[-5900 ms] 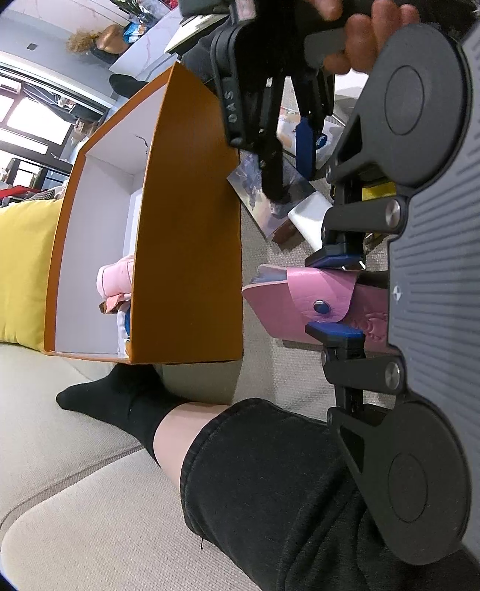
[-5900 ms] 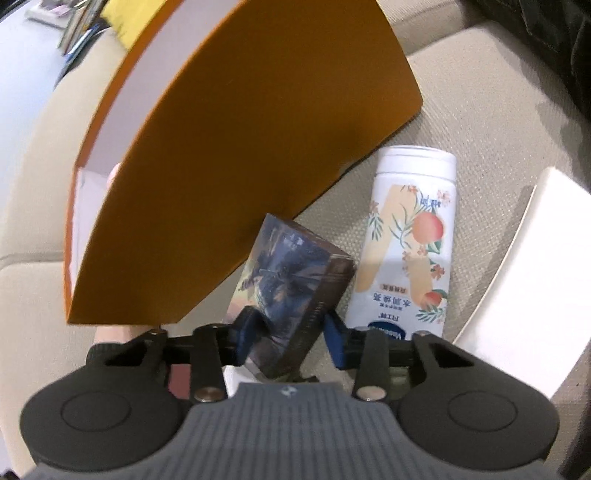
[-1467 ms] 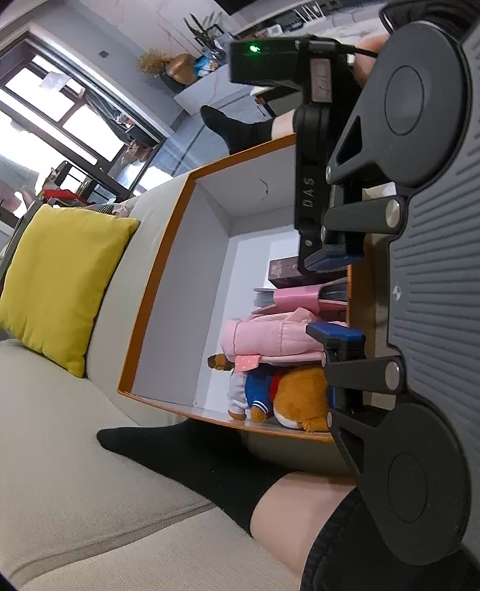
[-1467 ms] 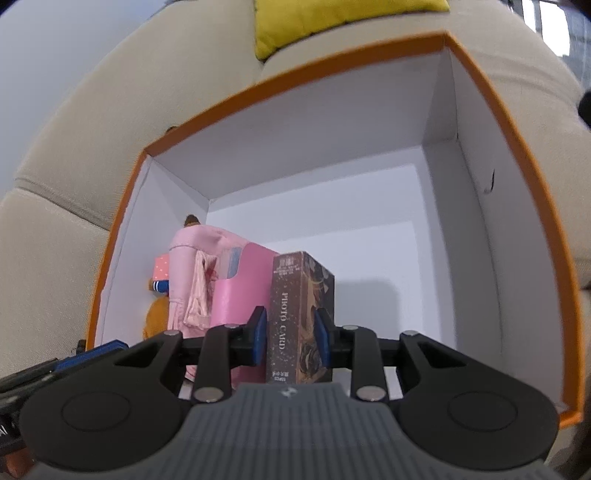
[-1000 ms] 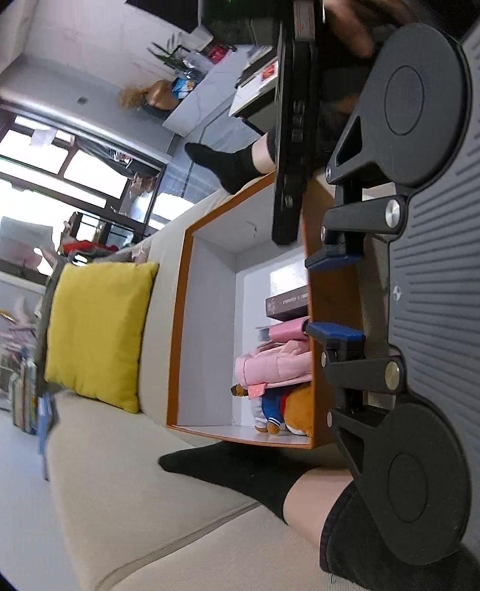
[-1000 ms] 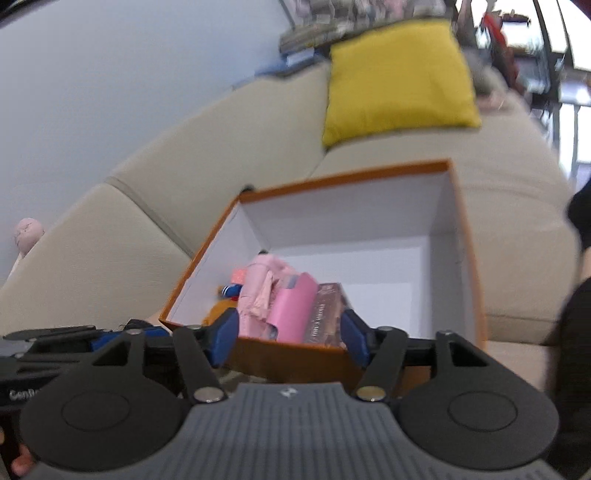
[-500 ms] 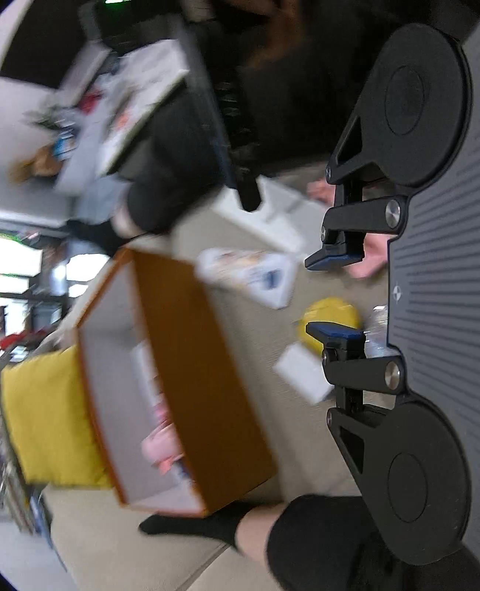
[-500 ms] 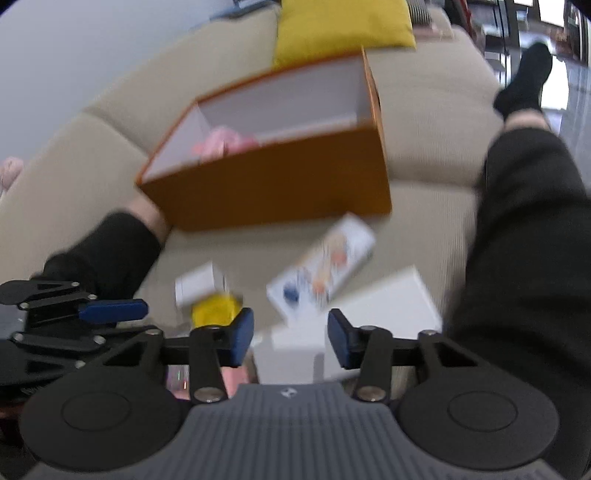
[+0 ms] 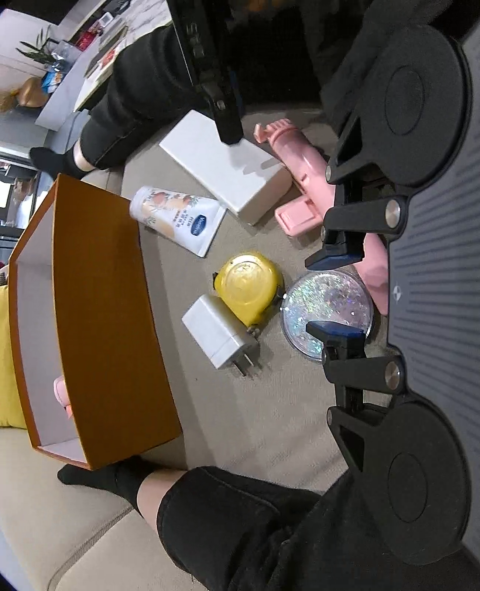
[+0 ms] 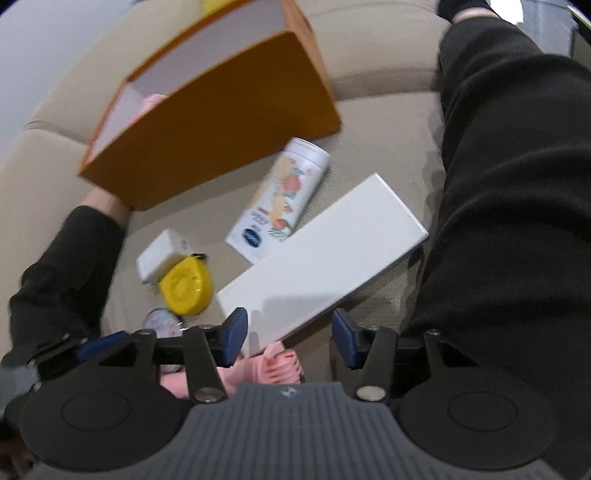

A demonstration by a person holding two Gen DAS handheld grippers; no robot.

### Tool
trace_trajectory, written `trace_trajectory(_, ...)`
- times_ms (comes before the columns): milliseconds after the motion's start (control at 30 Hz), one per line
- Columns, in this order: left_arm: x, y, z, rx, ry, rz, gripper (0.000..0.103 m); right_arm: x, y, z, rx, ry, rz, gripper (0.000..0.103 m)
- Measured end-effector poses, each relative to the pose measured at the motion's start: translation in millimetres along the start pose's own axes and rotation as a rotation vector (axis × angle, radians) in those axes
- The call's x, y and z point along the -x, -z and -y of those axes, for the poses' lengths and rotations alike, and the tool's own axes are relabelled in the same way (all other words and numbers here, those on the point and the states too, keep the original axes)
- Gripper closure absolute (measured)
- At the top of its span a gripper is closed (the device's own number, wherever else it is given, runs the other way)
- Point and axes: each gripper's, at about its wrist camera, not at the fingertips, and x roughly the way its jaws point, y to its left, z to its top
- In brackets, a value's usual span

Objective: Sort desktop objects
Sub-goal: 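Grasp the white box upright with the right gripper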

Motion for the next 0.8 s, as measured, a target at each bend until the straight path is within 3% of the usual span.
trace_trajectory(233, 1.4, -8.3, 1.9, 0.018, 0.012, 0.024, 0.068, -22.2, -9.2, 13.9, -0.142, 0.025, -0.018, 0.051)
trace_trajectory(600, -7.2, -18.7, 4.9, 0.001, 0.020, 0.015, 0.068, -40.4, -15.7, 29.3, -0.289, -0.096, -0.015, 0.044)
trace_trajectory(800, -6.9, -29.1, 11.7, -0.030, 0.032, 0.032, 0.068, -24.7, -19.6, 30.7, -0.310, -0.127, 0.023, 0.068)
